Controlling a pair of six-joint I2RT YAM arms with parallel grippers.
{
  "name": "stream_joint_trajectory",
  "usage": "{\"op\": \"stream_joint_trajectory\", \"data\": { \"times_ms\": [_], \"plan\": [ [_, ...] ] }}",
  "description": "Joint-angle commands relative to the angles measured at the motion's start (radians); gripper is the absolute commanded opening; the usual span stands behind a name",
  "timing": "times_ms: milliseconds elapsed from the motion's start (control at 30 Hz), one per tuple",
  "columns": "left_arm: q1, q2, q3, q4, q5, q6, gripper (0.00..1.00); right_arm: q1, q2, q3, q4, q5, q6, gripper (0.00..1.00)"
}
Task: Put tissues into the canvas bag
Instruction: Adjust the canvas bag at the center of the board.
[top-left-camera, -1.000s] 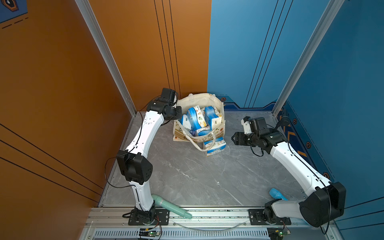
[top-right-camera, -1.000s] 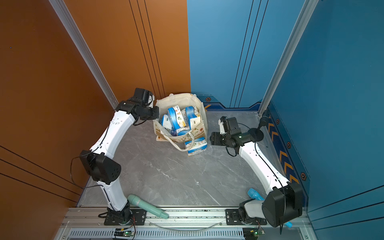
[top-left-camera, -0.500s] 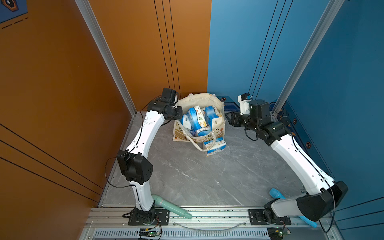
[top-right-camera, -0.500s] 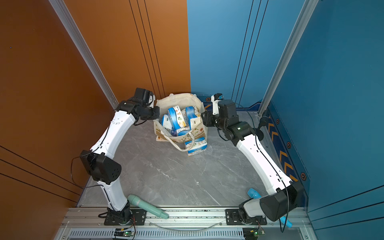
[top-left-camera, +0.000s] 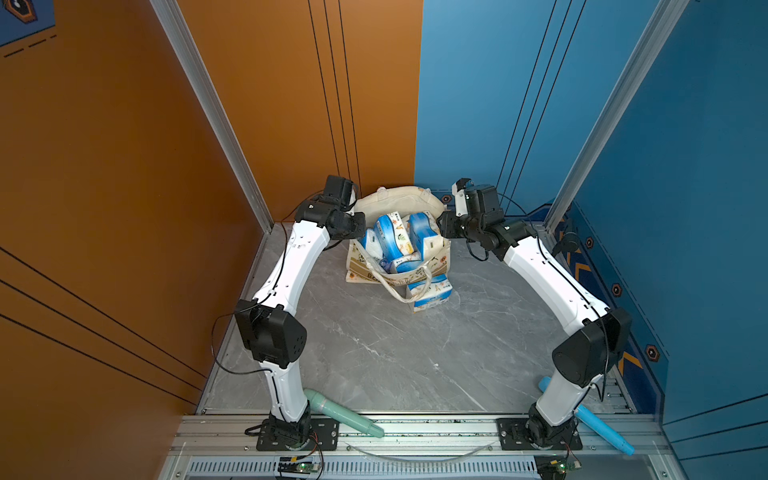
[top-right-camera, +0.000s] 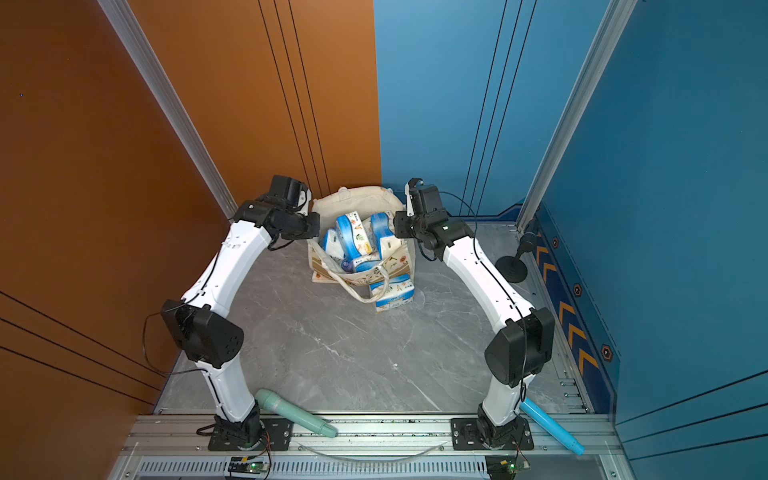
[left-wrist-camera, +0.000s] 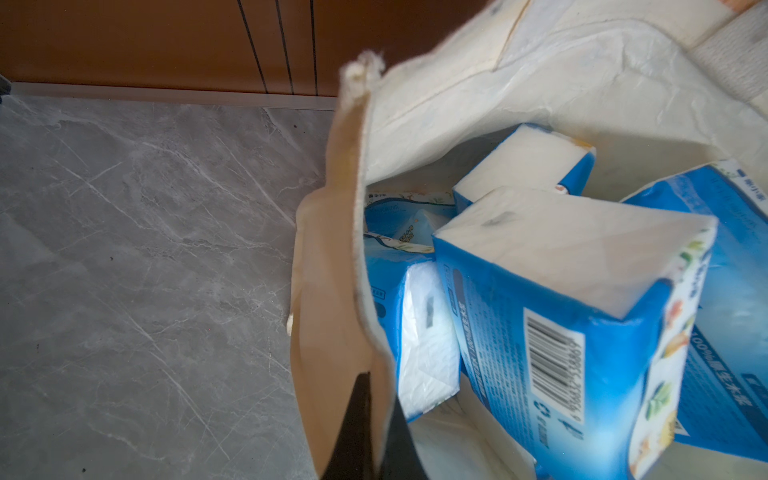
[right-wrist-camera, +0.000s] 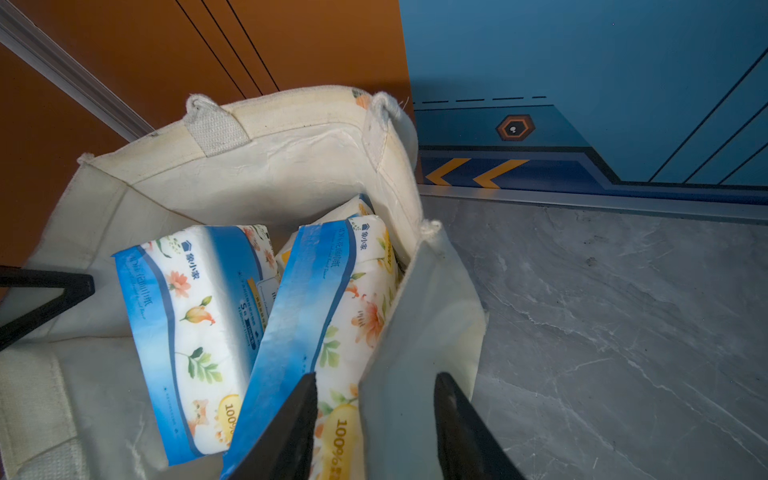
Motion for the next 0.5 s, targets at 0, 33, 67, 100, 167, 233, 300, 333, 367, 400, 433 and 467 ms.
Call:
{"op": "stream_joint_trajectory", "data": {
  "times_ms": [0,33,67,100,167,233,300,333,367,400,433,467],
  "plan": [
    [-0.006,-0.002,0.055,0.009,0.009,0.010,0.00,0.006,0.028,0.053,-0.041,0.025,-0.021,0.47],
    [-0.007,0.000,0.057,0.009,0.010,0.010,0.00,0.006,0.040,0.065,-0.052,0.033,-0.020,0.43],
    [-0.007,0.002,0.057,0.009,0.011,0.011,0.00,0.006,0.049,0.073,-0.059,0.042,-0.020,0.40],
    [-0.007,0.002,0.057,0.009,0.011,0.013,0.00,0.006,0.061,0.083,-0.062,0.055,-0.019,0.35],
    [-0.006,0.000,0.055,0.009,0.008,0.015,0.00,0.001,0.081,0.101,-0.069,0.049,-0.018,0.35],
    [-0.004,-0.004,0.054,0.009,0.008,0.016,0.00,-0.003,0.110,0.141,-0.102,0.039,-0.014,0.36],
    [-0.002,-0.003,0.054,0.009,0.008,0.016,0.00,-0.003,0.127,0.159,-0.123,0.035,-0.015,0.36],
    [-0.002,-0.005,0.053,0.009,0.008,0.016,0.00,-0.003,0.130,0.159,-0.124,0.034,-0.012,0.37],
    [-0.001,-0.005,0.052,0.009,0.008,0.016,0.00,-0.003,0.133,0.159,-0.124,0.032,-0.010,0.37],
    [0.000,-0.005,0.052,0.009,0.008,0.016,0.00,-0.003,0.136,0.161,-0.127,0.030,-0.008,0.37],
    [0.001,-0.004,0.054,0.009,0.009,0.016,0.00,-0.003,0.141,0.165,-0.136,0.033,-0.005,0.37],
    [0.003,-0.003,0.054,0.009,0.010,0.016,0.00,-0.003,0.145,0.170,-0.144,0.038,-0.005,0.34]
  ]
}}
